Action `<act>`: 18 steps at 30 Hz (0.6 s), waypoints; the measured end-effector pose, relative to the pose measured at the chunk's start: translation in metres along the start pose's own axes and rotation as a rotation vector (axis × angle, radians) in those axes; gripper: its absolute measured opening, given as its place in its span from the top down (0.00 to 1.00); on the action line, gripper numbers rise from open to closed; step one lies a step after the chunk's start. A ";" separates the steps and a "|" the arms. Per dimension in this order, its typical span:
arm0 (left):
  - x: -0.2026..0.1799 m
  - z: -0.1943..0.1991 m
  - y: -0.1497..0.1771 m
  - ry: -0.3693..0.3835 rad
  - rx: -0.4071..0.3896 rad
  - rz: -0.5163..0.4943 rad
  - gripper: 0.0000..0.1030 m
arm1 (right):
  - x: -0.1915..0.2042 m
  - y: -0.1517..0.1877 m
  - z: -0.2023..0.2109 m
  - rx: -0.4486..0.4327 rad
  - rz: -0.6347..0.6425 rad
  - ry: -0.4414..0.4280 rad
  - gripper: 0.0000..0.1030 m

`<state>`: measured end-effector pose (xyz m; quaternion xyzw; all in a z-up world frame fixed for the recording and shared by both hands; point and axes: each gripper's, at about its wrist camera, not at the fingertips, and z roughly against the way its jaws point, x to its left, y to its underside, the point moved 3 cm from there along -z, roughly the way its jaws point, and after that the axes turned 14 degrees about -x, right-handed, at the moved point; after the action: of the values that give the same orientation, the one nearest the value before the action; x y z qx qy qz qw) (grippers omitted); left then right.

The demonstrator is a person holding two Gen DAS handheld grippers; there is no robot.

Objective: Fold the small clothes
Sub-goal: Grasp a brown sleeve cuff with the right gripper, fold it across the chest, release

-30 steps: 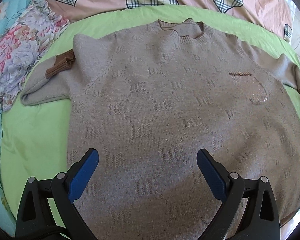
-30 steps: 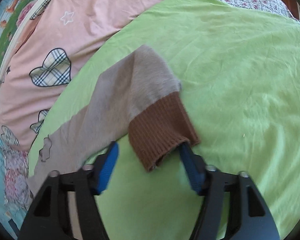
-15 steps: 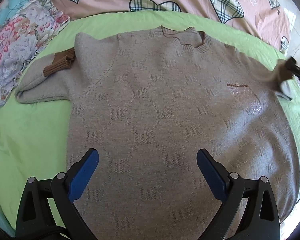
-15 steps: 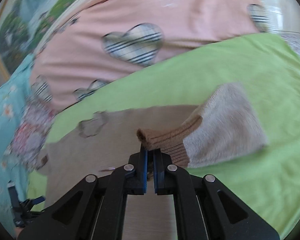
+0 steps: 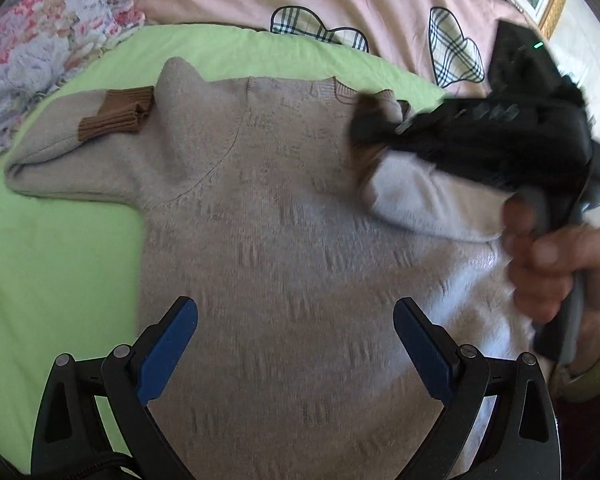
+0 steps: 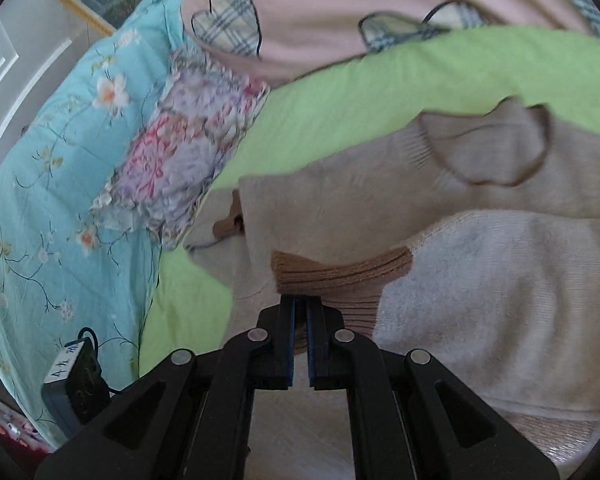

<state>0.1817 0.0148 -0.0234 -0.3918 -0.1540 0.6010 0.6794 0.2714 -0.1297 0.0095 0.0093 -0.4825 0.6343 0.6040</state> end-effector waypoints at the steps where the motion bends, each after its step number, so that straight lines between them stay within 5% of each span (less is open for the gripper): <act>1: 0.002 -0.007 -0.005 0.007 0.004 0.009 0.04 | -0.004 0.002 -0.008 0.025 -0.021 -0.005 0.91; 5: 0.005 -0.031 -0.021 0.039 0.025 0.029 0.04 | -0.018 0.009 -0.011 0.055 -0.066 0.010 0.82; 7: 0.002 -0.049 -0.028 0.062 0.041 0.032 0.04 | -0.027 0.012 0.007 0.024 -0.078 0.014 0.68; 14: -0.006 -0.106 -0.052 0.077 0.060 0.049 0.07 | -0.052 0.041 0.096 -0.146 -0.104 0.098 0.67; 16: -0.014 -0.109 -0.056 0.124 0.041 0.043 0.31 | -0.066 0.051 0.121 -0.184 -0.132 0.139 0.67; 18: -0.020 -0.115 -0.058 0.133 0.042 0.020 0.97 | -0.078 0.055 0.140 -0.219 -0.155 0.181 0.67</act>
<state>0.2955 -0.0425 -0.0511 -0.4180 -0.0923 0.5836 0.6901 0.1699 -0.2651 0.0046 -0.0767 -0.4900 0.5278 0.6895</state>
